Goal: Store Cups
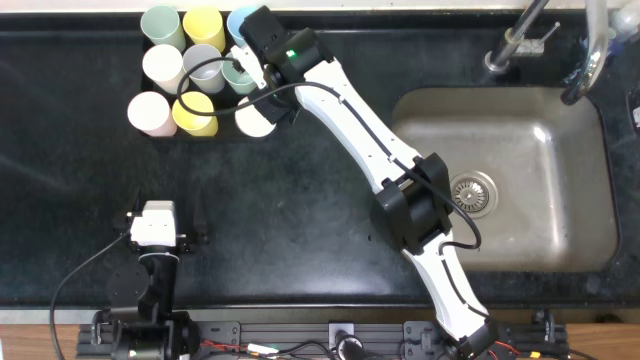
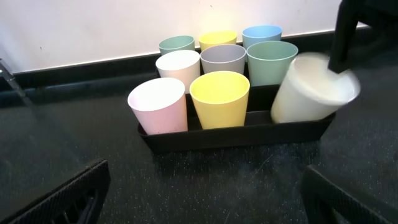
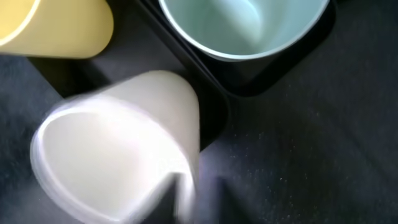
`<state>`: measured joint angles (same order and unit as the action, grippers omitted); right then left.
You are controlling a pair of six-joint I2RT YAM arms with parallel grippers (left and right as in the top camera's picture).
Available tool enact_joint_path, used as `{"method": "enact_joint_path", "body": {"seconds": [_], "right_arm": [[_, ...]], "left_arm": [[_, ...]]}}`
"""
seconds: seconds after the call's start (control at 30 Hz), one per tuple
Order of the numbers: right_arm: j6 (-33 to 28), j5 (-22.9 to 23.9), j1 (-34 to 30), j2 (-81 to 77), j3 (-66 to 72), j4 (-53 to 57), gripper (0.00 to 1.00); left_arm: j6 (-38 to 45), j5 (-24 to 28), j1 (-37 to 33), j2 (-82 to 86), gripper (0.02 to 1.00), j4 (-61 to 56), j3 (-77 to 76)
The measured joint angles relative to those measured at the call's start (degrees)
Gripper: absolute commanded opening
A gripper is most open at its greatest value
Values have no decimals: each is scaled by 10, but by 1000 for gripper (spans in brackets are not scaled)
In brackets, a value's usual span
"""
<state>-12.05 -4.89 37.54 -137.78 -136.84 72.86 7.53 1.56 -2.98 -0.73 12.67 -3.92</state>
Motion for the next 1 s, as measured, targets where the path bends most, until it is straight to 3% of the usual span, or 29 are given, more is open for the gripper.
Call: {"method": "enact_joint_path", "body": {"seconds": [0.2,0.3,0.4,0.6,0.8,0.9,1.0], "right_arm": [[1,1,0,0,0,-1,833],[-2,2,0,0,0,-2,866],[0,3,0,0,0,-2,998],[-2,4,0,0,-4,17,998],[7,7,-9,17,-57,138,998],[14,8,-38,66,-65,229,998],[29,46,-99,141,-36,226,998]], "left_arm": [[0,0,0,0,1000,0,0],[0,0,0,0,1000,0,0],[0,0,0,0,1000,0,0],[0,0,0,0,1000,0,0],[0,0,0,0,1000,0,0],[0,0,0,0,1000,0,0],[0,0,0,0,1000,0,0]]}}
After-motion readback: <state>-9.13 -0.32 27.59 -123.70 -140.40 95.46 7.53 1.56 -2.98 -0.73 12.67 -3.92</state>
